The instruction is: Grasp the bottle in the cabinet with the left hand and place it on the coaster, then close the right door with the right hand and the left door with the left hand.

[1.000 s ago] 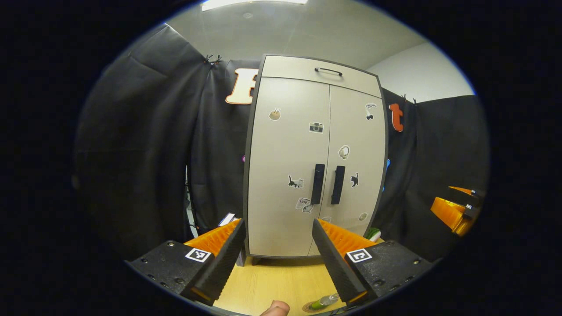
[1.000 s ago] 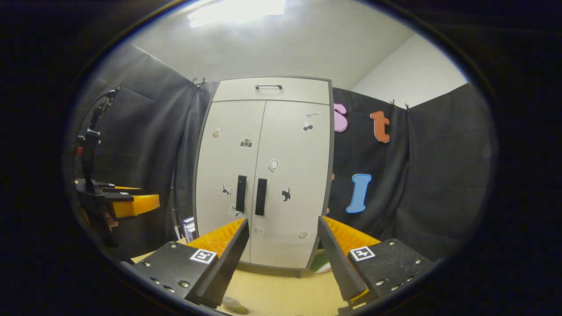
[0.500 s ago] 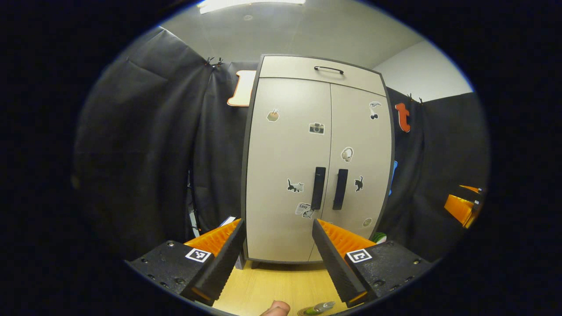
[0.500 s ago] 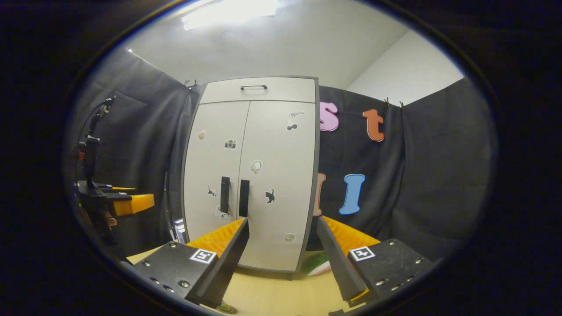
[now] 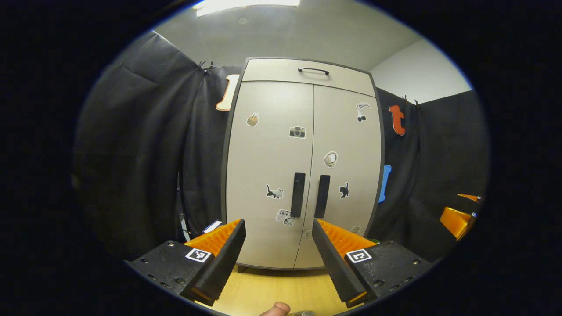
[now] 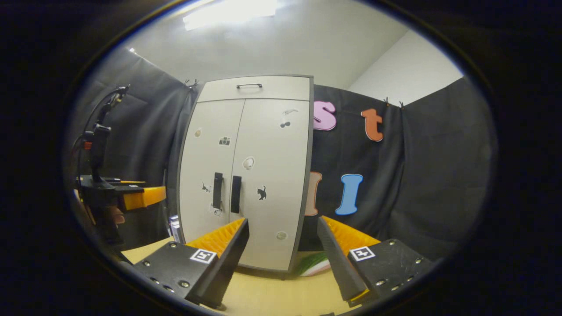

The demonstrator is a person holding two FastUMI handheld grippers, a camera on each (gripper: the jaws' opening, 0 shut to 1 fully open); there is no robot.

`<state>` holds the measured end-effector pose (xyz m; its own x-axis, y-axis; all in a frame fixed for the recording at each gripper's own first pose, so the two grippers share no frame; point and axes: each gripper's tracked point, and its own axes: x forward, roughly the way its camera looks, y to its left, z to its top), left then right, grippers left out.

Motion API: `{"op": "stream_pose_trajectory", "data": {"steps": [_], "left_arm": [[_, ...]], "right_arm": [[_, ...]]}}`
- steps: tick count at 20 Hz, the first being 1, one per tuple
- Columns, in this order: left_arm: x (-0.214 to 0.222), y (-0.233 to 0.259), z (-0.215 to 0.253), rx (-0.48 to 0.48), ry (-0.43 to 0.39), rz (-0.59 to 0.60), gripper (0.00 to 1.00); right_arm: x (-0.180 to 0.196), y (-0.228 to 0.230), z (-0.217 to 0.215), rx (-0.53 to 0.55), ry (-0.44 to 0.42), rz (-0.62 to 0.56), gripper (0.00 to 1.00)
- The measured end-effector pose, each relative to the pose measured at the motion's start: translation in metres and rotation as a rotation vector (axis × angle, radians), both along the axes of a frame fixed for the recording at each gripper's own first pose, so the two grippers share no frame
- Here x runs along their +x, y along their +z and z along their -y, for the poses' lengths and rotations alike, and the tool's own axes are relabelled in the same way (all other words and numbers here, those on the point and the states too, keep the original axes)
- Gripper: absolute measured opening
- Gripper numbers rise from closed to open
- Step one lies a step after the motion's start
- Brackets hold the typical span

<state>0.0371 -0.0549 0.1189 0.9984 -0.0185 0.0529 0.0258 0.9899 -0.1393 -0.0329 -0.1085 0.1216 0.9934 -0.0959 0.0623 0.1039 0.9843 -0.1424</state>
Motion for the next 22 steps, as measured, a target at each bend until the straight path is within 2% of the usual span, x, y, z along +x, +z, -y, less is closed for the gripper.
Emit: {"op": "stream_pose_trajectory", "data": {"steps": [1, 2, 3, 5, 6, 8, 10, 12, 16, 17, 18, 22], "left_arm": [[0.001, 0.0, 0.007, 0.01, -0.009, -0.001, 0.92], [0.002, -0.001, 0.011, 0.017, -0.011, -0.005, 0.96], [0.003, -0.002, 0.016, 0.022, -0.015, -0.007, 0.96], [0.005, 0.0, 0.024, 0.018, -0.026, -0.004, 0.96], [0.005, 0.0, 0.028, 0.017, -0.034, -0.005, 0.92], [0.005, 0.003, 0.032, 0.026, -0.039, 0.003, 0.96], [0.004, 0.005, 0.033, 0.034, -0.028, 0.015, 0.92], [0.005, 0.005, 0.037, 0.03, -0.03, 0.014, 0.96], [0.004, 0.001, 0.046, 0.043, -0.049, 0.0, 0.96], [0.003, 0.002, 0.047, 0.047, -0.048, 0.003, 0.92], [0.004, 0.003, 0.048, 0.05, -0.049, 0.006, 0.96], [0.002, 0.007, 0.049, 0.023, -0.044, 0.019, 0.96]], "right_arm": [[-0.001, 0.0, 0.002, -0.003, 0.002, 0.002, 0.95], [-0.001, 0.0, 0.005, -0.002, -0.001, 0.002, 0.95], [-0.002, 0.0, 0.008, 0.001, -0.004, 0.005, 0.92], [-0.002, 0.0, 0.011, 0.011, 0.002, 0.007, 0.95], [-0.003, 0.0, 0.015, 0.013, -0.002, 0.006, 0.92], [-0.005, 0.001, 0.022, 0.013, -0.012, 0.008, 0.95], [-0.007, 0.002, 0.025, 0.022, -0.012, 0.011, 0.92], [-0.007, 0.0, 0.029, 0.029, -0.017, 0.007, 0.92], [-0.012, 0.0, 0.037, 0.032, -0.029, 0.01, 0.92], [-0.013, 0.0, 0.037, 0.035, -0.031, 0.014, 0.95], [-0.013, 0.001, 0.038, 0.037, -0.031, 0.015, 0.92], [-0.017, 0.001, 0.042, 0.037, -0.041, 0.014, 0.92]]}}
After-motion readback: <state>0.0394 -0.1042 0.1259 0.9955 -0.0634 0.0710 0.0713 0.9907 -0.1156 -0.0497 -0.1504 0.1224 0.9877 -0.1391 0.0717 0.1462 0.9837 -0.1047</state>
